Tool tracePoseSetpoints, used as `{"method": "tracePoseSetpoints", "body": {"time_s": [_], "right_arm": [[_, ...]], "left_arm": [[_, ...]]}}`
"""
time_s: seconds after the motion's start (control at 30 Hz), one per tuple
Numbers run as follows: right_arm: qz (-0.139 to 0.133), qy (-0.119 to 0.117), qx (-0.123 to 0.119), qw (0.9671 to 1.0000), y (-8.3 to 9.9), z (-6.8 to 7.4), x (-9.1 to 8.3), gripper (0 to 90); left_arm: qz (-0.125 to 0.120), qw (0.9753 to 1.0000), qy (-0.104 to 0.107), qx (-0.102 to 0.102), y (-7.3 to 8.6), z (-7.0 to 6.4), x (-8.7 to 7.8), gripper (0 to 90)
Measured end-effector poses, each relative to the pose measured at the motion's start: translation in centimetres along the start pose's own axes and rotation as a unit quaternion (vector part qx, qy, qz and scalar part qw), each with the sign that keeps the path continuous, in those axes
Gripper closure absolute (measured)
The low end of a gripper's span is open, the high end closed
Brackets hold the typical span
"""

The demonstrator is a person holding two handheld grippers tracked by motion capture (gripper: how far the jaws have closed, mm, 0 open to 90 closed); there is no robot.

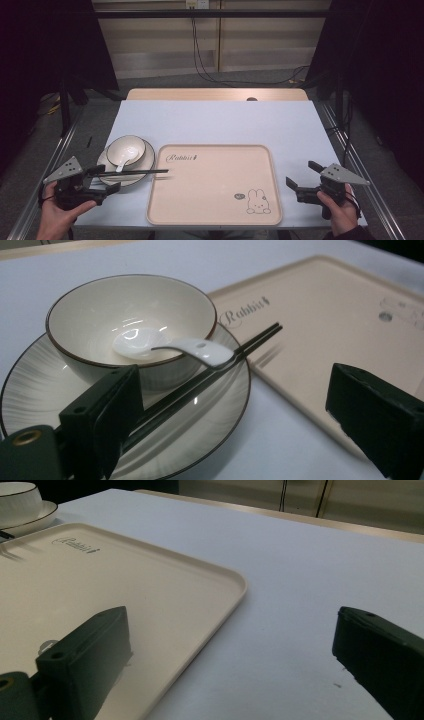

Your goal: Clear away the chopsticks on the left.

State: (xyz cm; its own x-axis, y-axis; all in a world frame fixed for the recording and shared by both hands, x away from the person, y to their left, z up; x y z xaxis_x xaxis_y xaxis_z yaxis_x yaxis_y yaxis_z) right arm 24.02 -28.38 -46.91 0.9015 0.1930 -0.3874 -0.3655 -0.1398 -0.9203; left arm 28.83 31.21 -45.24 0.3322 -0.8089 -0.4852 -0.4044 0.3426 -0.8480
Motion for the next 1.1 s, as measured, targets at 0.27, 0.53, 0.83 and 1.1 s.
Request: {"method": "tracePoseSetpoints", "body": {"time_s": [0.27, 0.53, 0.83, 1.1], "right_arm": [[0.002, -0.001, -0.001, 1.0000, 0.0, 0.0, 0.0, 2.1], [0.004, -0.004, -0.002, 1.0000, 0.1, 0.0, 0.0, 2.0], [0.003, -0.004, -0.004, 1.0000, 0.1, 0.0, 0.0, 2.0], [0.005, -0.003, -0.002, 1.0000, 0.1, 0.1, 0.1, 2.1]], "left_arm": [[0.040, 0.9991, -0.011, 0.010, 0.9, 2.0, 0.4, 25.2], [0.082, 0.9957, -0.002, 0.042, 1.1, 3.1, 1.2, 60.2], [0.105, 0.9922, 0.005, 0.068, 1.3, 3.6, 1.6, 66.9], [0.128, 0.9883, 0.017, 0.081, 1.2, 3.6, 2.1, 70.8]]}}
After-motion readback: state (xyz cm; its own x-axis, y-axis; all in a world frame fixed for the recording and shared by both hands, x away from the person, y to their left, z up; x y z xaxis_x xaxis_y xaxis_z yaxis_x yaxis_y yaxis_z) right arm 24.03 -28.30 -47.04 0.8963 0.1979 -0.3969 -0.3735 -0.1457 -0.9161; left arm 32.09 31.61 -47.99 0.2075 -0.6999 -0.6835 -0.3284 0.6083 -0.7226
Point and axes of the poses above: each handheld gripper's, and its own axes: x roughly forward along the jaws, y roughly out of its underside, z roughly to its left, the point moved 5 cm from there along x, roughly forward along the jaws, and after that the axes turned 14 degrees about y, right-handed, at the moved point
